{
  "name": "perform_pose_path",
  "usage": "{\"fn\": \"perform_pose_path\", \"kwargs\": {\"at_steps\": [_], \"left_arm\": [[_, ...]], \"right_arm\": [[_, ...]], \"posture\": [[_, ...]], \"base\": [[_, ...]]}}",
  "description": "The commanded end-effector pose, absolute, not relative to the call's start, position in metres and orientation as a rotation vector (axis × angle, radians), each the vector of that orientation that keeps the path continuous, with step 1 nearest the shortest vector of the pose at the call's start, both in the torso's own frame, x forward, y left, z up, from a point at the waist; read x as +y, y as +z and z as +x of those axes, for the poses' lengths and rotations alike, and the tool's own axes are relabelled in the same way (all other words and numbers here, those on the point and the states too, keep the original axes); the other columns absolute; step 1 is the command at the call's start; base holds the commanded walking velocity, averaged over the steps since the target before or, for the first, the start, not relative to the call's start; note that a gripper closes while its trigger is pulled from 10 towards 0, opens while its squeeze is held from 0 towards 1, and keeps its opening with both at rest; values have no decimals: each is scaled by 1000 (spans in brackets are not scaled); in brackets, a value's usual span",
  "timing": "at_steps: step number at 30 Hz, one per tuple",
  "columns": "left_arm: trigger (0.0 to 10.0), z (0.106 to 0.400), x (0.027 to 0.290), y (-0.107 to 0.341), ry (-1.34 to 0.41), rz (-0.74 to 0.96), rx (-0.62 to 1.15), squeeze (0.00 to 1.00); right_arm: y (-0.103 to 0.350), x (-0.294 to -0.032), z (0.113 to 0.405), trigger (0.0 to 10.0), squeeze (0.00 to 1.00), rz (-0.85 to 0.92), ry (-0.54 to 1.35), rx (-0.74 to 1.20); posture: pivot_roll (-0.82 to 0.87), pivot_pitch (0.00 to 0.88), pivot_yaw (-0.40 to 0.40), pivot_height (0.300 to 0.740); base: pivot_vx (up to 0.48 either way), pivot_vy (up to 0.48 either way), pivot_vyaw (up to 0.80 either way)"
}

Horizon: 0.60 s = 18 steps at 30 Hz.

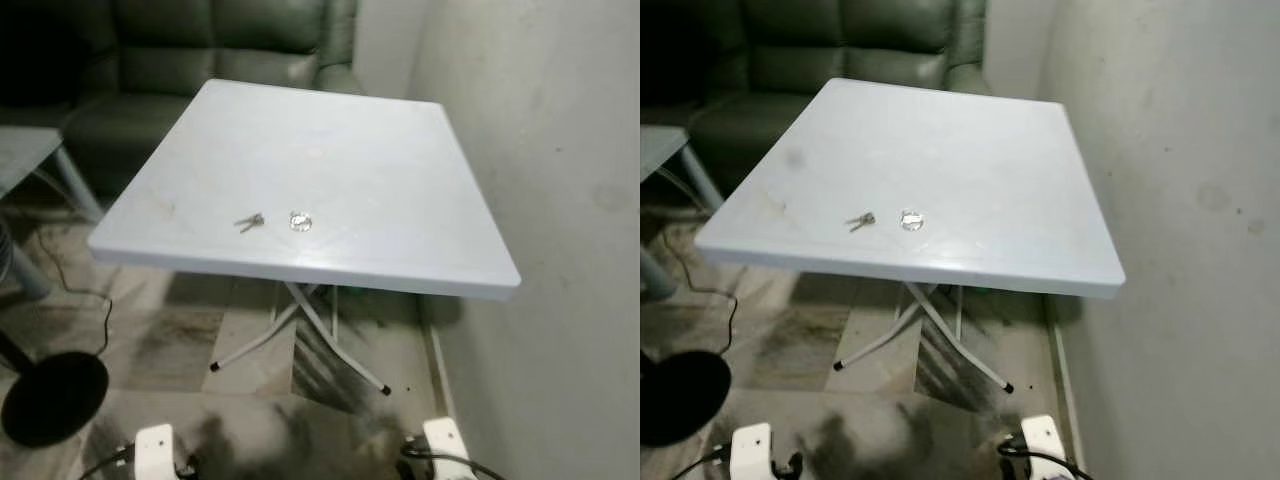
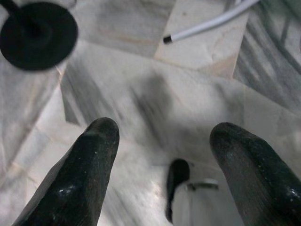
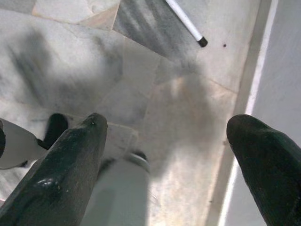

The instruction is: Hang keys on a hook

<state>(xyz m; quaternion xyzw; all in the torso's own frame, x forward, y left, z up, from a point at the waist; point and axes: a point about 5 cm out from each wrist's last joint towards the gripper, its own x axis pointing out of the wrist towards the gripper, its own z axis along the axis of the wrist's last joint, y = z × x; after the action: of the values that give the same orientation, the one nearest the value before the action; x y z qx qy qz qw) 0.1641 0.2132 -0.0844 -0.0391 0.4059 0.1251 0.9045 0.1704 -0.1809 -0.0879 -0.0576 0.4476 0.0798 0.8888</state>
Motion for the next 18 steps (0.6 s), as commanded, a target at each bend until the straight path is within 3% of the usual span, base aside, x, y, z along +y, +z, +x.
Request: {"fn": "perform_pose_path", "kwargs": {"at_steps": [1,18], "left_arm": [[10000,160,205,-88,241,-98,861,0],[10000,159,205,-89,244,-96,871,0]], "right_arm": [[-89,-192,165,10000,0,-128,137,952],[-89,-192,165,10000,0,-125,137,951]], "posture": [[-66,0,-36,740],[-65,0,-36,740]], "base": [[0,480,0],[0,480,0]]}}
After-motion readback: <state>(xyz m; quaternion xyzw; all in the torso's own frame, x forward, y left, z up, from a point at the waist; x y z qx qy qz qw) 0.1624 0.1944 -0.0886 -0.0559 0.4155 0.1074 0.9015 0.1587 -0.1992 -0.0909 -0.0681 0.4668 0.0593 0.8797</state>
